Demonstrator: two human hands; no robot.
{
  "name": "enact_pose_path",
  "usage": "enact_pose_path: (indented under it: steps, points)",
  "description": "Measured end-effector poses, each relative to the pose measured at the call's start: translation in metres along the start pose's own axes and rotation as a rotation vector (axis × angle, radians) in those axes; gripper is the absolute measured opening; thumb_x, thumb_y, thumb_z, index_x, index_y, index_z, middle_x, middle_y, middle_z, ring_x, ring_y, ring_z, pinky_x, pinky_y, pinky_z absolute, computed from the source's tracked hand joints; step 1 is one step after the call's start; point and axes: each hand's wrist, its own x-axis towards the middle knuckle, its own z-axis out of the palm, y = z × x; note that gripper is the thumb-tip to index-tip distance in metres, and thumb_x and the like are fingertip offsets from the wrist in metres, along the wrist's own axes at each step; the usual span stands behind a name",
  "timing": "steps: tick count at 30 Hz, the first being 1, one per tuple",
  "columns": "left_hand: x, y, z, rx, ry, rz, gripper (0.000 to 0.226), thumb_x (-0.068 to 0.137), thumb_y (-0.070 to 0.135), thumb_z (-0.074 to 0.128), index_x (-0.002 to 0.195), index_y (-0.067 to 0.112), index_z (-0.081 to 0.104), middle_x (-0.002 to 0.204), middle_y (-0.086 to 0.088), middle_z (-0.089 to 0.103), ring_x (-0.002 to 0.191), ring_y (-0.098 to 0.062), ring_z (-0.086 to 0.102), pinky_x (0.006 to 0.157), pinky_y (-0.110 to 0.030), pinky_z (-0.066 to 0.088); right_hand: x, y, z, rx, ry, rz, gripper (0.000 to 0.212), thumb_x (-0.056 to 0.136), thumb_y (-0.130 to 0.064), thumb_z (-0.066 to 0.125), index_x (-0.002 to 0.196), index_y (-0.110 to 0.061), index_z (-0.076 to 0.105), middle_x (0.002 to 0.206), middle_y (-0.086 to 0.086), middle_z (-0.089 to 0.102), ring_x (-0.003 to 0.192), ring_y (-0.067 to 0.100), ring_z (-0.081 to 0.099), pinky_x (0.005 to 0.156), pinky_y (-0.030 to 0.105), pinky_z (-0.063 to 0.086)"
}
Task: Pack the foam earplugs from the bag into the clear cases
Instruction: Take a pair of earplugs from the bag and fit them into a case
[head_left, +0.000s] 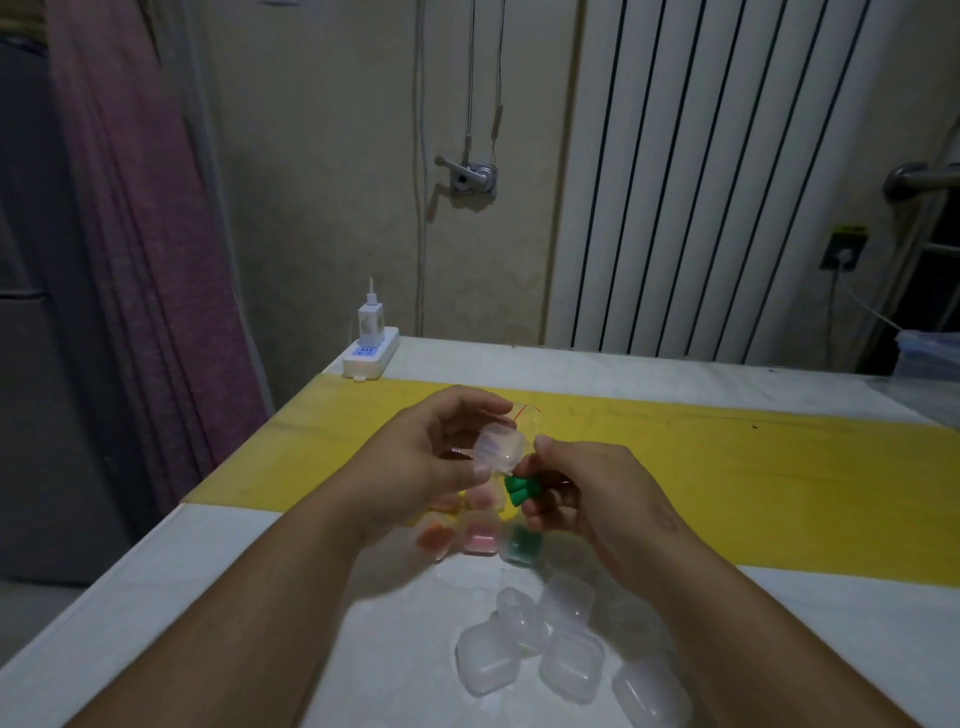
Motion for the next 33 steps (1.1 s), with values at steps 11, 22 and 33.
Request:
enact_pose_path:
  steps: [11, 22, 33]
  points:
    - [0.000, 0.002, 0.004, 0.032, 0.070, -0.020, 0.045, 0.082, -0.012, 0.064, 0.106, 0.026, 0.071, 0.099, 0.001, 0.073, 0.092, -0.011, 0.067, 0.080, -0.034, 0.054, 0.001, 0.008, -0.004, -0.180, -0.012, -0.218, 0.012, 0.087, -0.016, 0.069, 0.080, -0.011, 0.078, 0.067, 0.004, 0.068, 0.062, 0.015, 0.060, 0.064, 0.030, 0.053]
    - [0.003, 0.004, 0.013, 0.235, 0.285, 0.049, 0.031, 0.073, -0.009, 0.075, 0.077, 0.022, 0.072, 0.073, 0.006, 0.068, 0.068, -0.009, 0.058, 0.064, -0.029, 0.051, 0.000, 0.005, 0.003, 0.059, -0.052, 0.012, 0.028, 0.093, -0.020, 0.060, 0.086, 0.005, 0.072, 0.074, 0.016, 0.071, 0.062, 0.023, 0.059, 0.061, 0.033, 0.052]
    - [0.004, -0.003, 0.018, 0.266, 0.287, 0.102, 0.019, 0.074, 0.007, 0.081, 0.084, 0.017, 0.068, 0.090, 0.002, 0.072, 0.084, -0.014, 0.069, 0.075, -0.026, 0.059, 0.002, 0.009, 0.002, -0.045, 0.023, -0.127, 0.015, 0.088, -0.018, 0.069, 0.081, -0.008, 0.078, 0.069, 0.006, 0.070, 0.065, 0.016, 0.060, 0.067, 0.031, 0.055]
